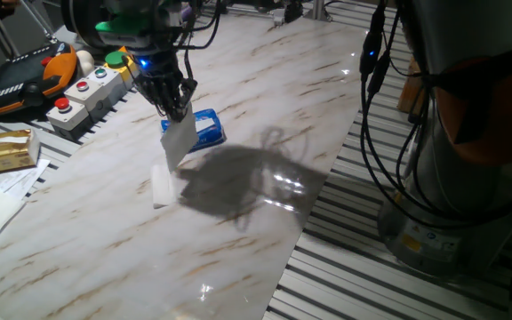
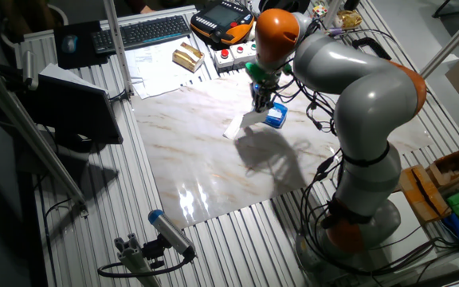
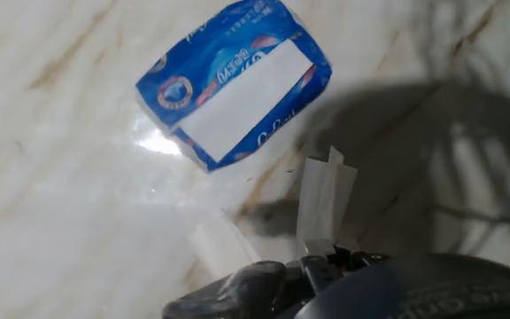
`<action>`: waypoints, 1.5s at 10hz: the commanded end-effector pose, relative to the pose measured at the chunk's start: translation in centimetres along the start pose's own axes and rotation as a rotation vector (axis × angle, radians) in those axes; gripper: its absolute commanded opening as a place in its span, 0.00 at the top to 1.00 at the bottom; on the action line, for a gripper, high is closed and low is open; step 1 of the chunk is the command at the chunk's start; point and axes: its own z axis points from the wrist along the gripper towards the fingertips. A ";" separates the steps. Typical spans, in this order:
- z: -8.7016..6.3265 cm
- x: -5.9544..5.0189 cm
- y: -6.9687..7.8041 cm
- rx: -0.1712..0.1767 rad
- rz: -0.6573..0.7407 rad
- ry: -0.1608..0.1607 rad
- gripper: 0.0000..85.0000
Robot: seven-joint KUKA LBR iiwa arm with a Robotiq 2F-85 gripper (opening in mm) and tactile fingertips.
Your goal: Pull out a napkin
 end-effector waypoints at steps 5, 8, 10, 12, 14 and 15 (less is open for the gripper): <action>1.3 1.3 -0.1 -0.004 -0.265 -0.044 0.87; 1.3 1.5 -0.2 0.001 -0.309 -0.075 0.56; 1.3 1.5 -0.2 -0.004 -0.320 -0.076 0.52; 1.2 1.2 -0.1 -0.003 -0.329 -0.084 0.52; 0.7 -0.2 0.1 0.010 -0.365 -0.096 0.52; 0.2 -1.1 0.2 0.014 -0.388 -0.098 0.53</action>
